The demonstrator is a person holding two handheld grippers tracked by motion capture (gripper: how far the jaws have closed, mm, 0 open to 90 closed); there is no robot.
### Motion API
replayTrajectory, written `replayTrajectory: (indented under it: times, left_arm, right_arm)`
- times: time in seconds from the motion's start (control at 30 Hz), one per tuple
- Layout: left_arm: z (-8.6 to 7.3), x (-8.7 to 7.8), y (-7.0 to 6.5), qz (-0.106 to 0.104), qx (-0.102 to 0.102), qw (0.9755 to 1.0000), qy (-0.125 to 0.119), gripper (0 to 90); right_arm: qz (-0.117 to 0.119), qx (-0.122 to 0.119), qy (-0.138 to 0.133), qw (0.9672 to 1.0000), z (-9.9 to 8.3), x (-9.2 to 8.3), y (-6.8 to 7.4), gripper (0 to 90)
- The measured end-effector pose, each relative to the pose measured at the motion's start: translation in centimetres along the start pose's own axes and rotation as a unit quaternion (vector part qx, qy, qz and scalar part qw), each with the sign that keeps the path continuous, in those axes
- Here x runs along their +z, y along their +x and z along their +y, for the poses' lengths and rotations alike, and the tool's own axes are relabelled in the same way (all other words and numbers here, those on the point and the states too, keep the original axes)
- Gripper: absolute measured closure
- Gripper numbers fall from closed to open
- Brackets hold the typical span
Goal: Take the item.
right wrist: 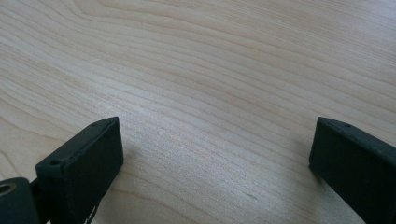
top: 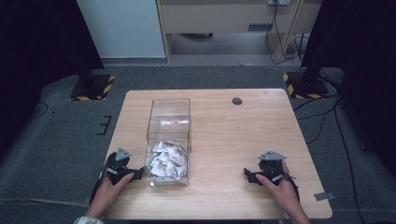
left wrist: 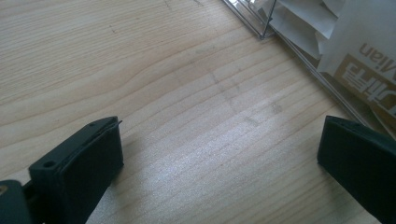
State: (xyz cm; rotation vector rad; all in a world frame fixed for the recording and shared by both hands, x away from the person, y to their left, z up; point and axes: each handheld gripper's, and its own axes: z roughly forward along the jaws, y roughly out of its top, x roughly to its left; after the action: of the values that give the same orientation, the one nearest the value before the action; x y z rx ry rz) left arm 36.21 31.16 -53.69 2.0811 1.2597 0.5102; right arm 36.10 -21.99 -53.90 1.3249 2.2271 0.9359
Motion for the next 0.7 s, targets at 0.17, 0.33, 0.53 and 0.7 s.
replayTrajectory:
  times: [0.17,0.33,0.53,0.7]
  left_arm:
    - [-0.02,-0.03,0.00,0.001,-0.001,1.0000,0.000,0.0]
    - [-0.03,-0.04,-0.01,0.002,-0.001,1.0000,0.000,0.0]
    - [-0.05,-0.06,-0.02,0.003,-0.003,1.0000,0.000,0.0]
    - [-0.03,-0.04,0.02,0.009,-0.008,0.9999,0.000,0.0]
  right_arm:
    - [0.000,0.000,0.000,1.0000,0.00,0.00,0.00,3.2]
    - [0.000,0.000,0.000,1.0000,0.01,0.00,0.00,3.1]
    - [0.005,0.008,-0.004,0.9999,-0.01,-0.08,-0.18,3.9]
    - [0.015,0.014,-0.008,0.9998,0.11,-0.30,-0.31,5.7]
